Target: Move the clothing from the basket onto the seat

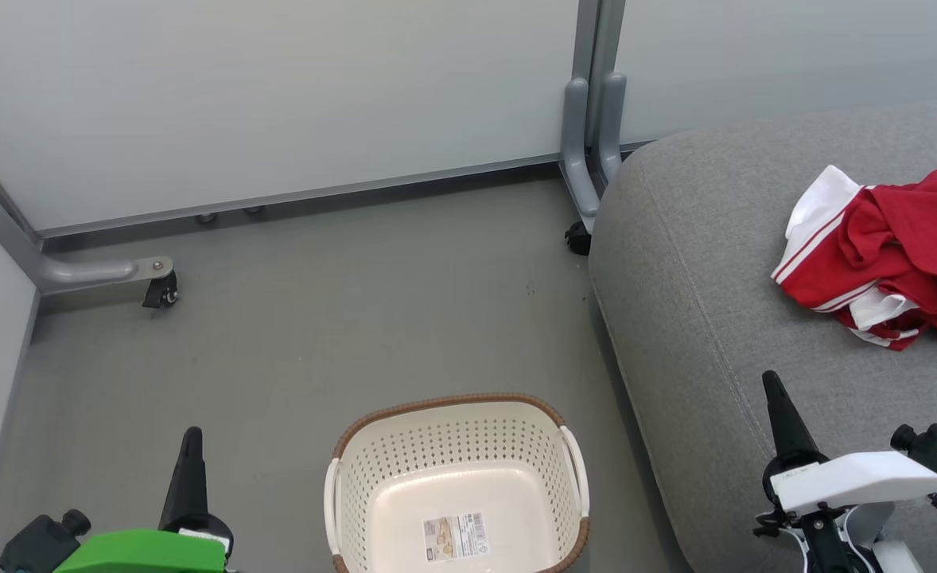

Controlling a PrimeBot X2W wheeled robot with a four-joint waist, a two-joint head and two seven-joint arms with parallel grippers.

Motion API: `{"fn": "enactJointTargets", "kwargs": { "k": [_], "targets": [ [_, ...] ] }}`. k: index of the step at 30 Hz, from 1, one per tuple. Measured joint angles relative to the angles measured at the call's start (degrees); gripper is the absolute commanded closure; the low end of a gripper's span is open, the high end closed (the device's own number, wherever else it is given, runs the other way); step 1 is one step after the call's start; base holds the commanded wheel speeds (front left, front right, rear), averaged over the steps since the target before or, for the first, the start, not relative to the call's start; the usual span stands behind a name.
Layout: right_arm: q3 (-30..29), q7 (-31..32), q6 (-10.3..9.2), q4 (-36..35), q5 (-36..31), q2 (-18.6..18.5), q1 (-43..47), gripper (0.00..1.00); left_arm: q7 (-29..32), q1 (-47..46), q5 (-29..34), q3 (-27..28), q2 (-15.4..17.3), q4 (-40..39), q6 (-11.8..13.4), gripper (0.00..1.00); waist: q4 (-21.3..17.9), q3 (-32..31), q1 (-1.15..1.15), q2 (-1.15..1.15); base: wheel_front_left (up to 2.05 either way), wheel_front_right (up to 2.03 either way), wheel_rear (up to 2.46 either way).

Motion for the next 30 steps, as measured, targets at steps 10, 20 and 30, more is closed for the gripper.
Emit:
{"fn": "enactJointTargets", "kwargs": {
  "k": [10,20,30],
  "targets": [
    [-0.9,1.5,-0.01,0.6,6.3,0.0,-0.8,1.00,1.6,-1.5,-5.9,0.8,0.0,0.6,0.0,1.00,0.0,0.4,0.00,0.00,0.00,0.00,0.00],
    [-1.9,3.1,-0.01,1.2,12.0,0.1,-1.7,1.00,3.1,-2.9,-11.2,1.4,0.1,1.1,0.0,1.00,0.1,0.7,0.00,0.00,0.00,0.00,0.00],
    [-2.7,4.5,-0.01,1.7,17.3,0.2,-2.6,1.00,4.4,-4.2,-16.2,2.0,0.0,1.7,0.0,1.00,0.1,1.1,0.00,0.00,0.00,0.00,0.00]
  ]
}}
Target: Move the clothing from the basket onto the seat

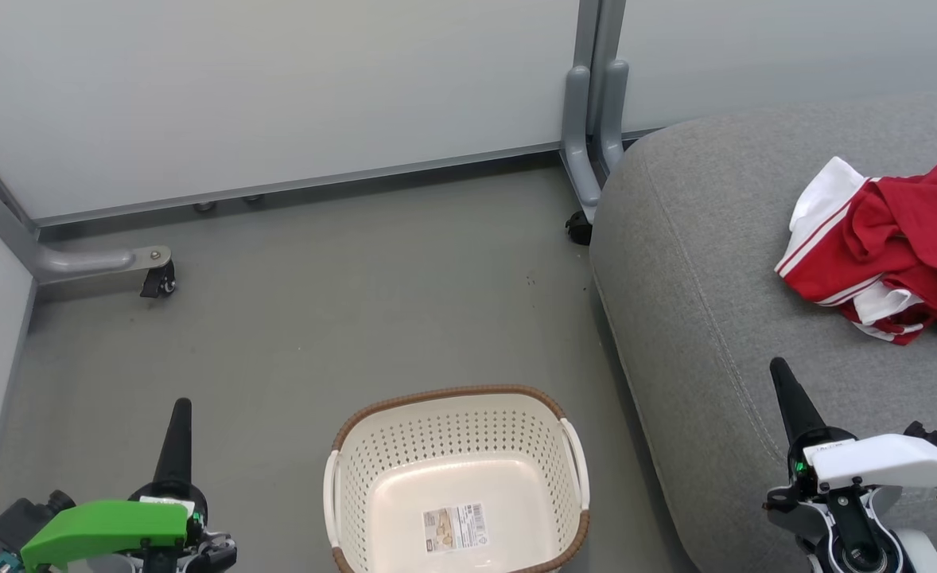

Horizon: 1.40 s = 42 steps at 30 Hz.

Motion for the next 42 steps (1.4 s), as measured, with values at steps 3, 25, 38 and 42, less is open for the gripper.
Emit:
{"fn": "enactJointTargets", "kwargs": {
  "k": [3,25,38,42],
  "targets": [
    [-0.3,0.5,0.00,0.1,1.3,0.0,-0.2,1.00,0.4,-0.5,-1.2,0.2,0.0,0.2,0.0,1.00,0.0,0.1,0.00,0.00,0.00,0.00,0.00],
    [-2.2,3.3,0.00,1.1,11.4,0.3,-2.1,1.00,3.2,-2.9,-10.7,1.6,0.0,1.2,-0.2,1.00,0.1,0.9,0.00,0.00,0.00,0.00,0.00],
    [-3.2,4.6,0.00,1.6,16.3,0.5,-2.8,1.00,4.6,-4.2,-15.2,2.4,-0.1,1.8,-0.2,1.00,0.1,1.4,0.00,0.00,0.00,0.00,0.00],
    [-3.3,4.6,0.00,1.6,16.3,0.5,-3.0,1.00,4.7,-4.3,-15.2,2.5,-0.1,1.8,-0.2,1.00,0.1,1.4,0.00,0.00,0.00,0.00,0.00]
  ]
}}
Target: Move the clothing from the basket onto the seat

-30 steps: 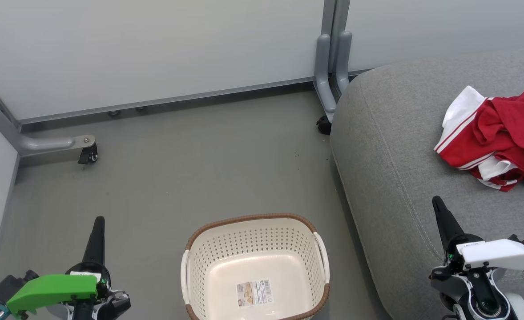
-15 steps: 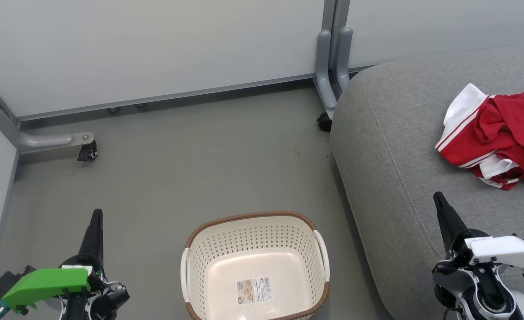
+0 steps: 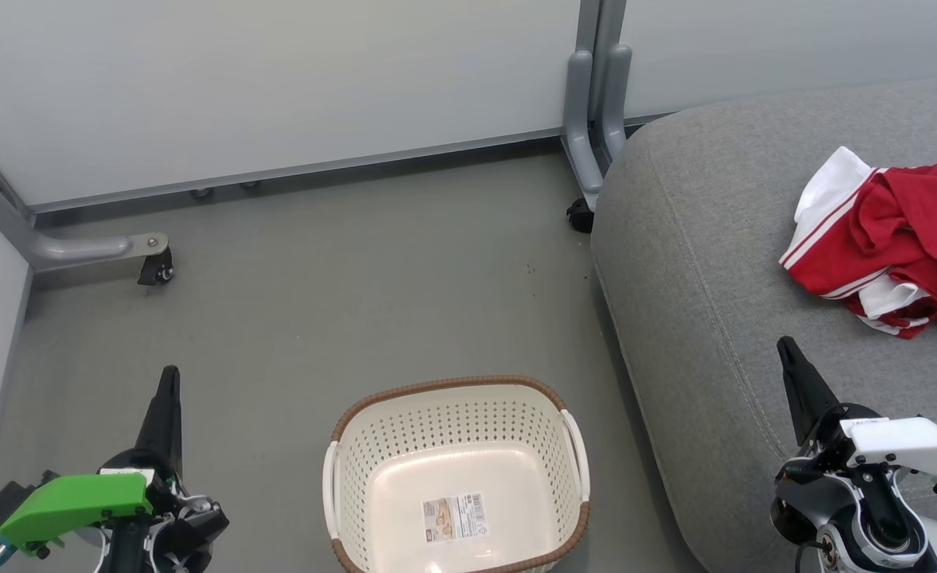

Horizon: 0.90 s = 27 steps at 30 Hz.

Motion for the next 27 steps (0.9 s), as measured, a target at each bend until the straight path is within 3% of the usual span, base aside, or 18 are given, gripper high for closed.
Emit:
{"fn": "enactJointTargets", "kwargs": {
  "k": [27],
  "targets": [
    [-0.5,0.5,0.00,0.0,-0.2,0.3,0.0,1.00,0.3,0.0,0.2,0.5,-0.3,0.0,0.0,1.00,0.0,0.0,0.00,0.00,0.00,0.00,0.00]
  ]
}}
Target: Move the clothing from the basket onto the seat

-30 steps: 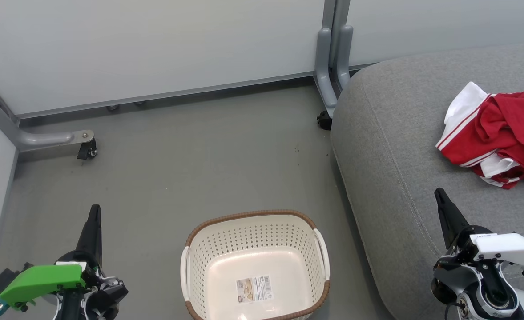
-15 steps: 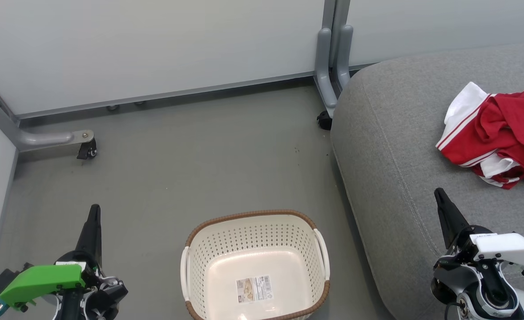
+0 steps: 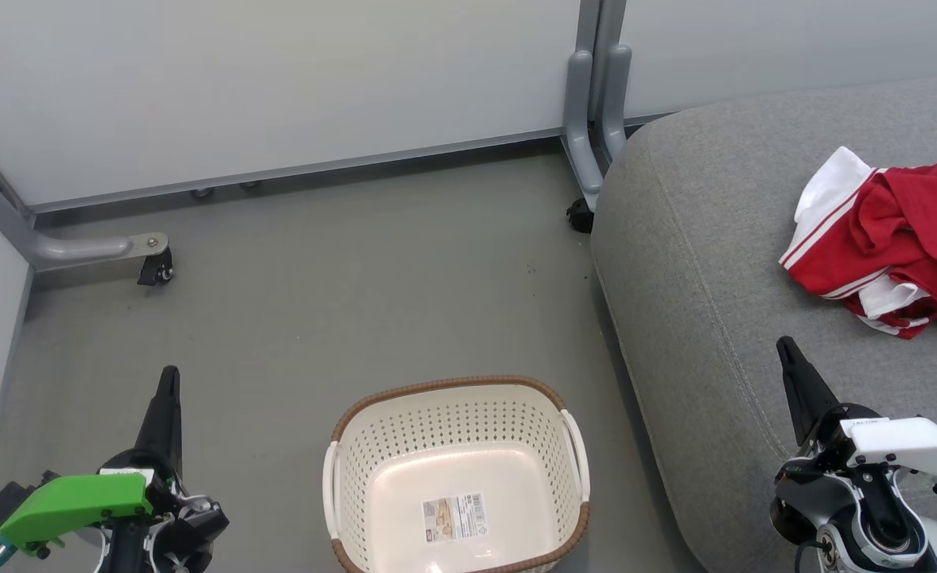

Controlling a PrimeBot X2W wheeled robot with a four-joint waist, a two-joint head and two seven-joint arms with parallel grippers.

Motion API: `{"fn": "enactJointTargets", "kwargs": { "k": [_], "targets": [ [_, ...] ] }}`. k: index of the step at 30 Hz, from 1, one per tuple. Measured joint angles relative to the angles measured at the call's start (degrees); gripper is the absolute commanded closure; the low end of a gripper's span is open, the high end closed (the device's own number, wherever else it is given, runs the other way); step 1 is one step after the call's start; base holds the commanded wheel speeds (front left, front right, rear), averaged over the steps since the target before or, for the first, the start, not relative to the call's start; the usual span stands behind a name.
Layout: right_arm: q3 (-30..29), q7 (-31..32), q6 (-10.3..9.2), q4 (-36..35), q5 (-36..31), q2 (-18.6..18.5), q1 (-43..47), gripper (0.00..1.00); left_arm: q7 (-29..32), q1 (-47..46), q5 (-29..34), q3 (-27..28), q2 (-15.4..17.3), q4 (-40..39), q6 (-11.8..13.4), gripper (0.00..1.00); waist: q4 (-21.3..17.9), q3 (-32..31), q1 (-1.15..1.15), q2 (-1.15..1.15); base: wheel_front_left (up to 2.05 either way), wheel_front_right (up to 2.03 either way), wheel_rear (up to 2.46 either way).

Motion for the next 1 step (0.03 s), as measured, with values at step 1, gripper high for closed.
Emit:
{"fn": "enactJointTargets", "kwargs": {
  "k": [1],
  "targets": [
    [0.0,0.0,0.00,0.0,-0.1,0.0,0.0,1.00,0.0,0.0,0.0,0.0,0.0,0.0,0.0,1.00,0.0,0.0,0.00,0.00,0.00,0.00,0.00]
  ]
}}
